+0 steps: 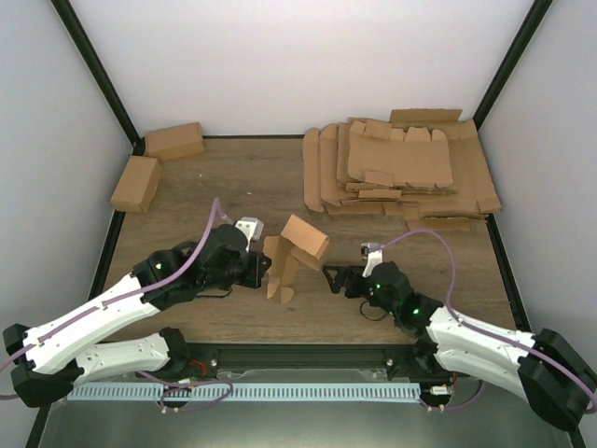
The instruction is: Fold the paper box
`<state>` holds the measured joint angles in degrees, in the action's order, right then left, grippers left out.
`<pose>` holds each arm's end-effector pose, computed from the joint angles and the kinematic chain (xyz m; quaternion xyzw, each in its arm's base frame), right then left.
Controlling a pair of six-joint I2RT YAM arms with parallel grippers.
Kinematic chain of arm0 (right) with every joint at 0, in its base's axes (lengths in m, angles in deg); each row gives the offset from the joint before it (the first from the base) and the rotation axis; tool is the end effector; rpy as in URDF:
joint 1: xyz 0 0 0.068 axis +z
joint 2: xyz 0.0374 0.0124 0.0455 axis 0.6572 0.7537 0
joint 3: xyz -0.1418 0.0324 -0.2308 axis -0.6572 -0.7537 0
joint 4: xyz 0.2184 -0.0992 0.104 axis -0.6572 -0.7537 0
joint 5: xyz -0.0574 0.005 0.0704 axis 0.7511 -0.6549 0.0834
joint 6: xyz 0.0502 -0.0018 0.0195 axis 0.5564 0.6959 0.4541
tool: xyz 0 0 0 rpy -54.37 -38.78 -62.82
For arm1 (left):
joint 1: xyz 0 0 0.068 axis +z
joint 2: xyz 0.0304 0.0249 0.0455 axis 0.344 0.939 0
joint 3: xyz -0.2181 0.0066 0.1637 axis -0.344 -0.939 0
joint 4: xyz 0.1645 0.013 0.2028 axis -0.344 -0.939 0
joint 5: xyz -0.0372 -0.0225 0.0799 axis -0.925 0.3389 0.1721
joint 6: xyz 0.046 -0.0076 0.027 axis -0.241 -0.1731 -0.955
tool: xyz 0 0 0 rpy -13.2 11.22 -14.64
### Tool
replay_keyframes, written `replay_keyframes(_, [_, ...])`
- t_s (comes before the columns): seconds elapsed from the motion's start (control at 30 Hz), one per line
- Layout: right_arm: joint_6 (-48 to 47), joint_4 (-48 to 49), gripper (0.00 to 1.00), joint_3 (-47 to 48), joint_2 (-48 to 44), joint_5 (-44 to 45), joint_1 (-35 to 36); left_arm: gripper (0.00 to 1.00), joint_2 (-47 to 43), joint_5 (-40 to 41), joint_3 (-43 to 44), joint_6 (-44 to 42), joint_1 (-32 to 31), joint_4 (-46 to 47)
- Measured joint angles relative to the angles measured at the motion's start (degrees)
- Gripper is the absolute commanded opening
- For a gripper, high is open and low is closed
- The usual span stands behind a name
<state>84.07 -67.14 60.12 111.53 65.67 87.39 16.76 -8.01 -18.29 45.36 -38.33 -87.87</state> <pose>0.1237 0.1269 0.1585 0.0021 0.8374 0.3756 0.3970 0.1017 -0.1587 0.3355 0.1268 0.9065 -0.2698 0.2989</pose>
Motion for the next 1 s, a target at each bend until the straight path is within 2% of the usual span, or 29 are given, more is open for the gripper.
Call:
replay_keyframes(0.27, [-6.47,-15.50,1.00,5.55,-6.08,-2.64,0.00,0.04,0.52,-0.46,-0.33,-1.22,0.00,-1.11])
replay_keyframes(0.57, [-8.37,-31.69,1.00,21.40,-1.11,2.01,0.00,0.04,3.10,-1.36,-0.66,-3.17,0.00,-1.11])
replay_keyframes(0.77, [-13.05,-35.15,1.00,23.47,-4.20,6.97,0.00,0.04,3.72,-1.77,-0.68,-4.15,0.00,-1.11])
replay_keyframes(0.9, [-16.85,-35.17,1.00,23.71,-8.72,7.50,0.00,0.04,3.56,-2.34,-0.90,-4.59,0.00,-1.14])
replay_keyframes(1.0, [-18.84,-36.52,1.00,26.12,-8.04,7.48,0.00,0.04,3.39,-2.86,-1.09,-5.18,0.00,-1.16])
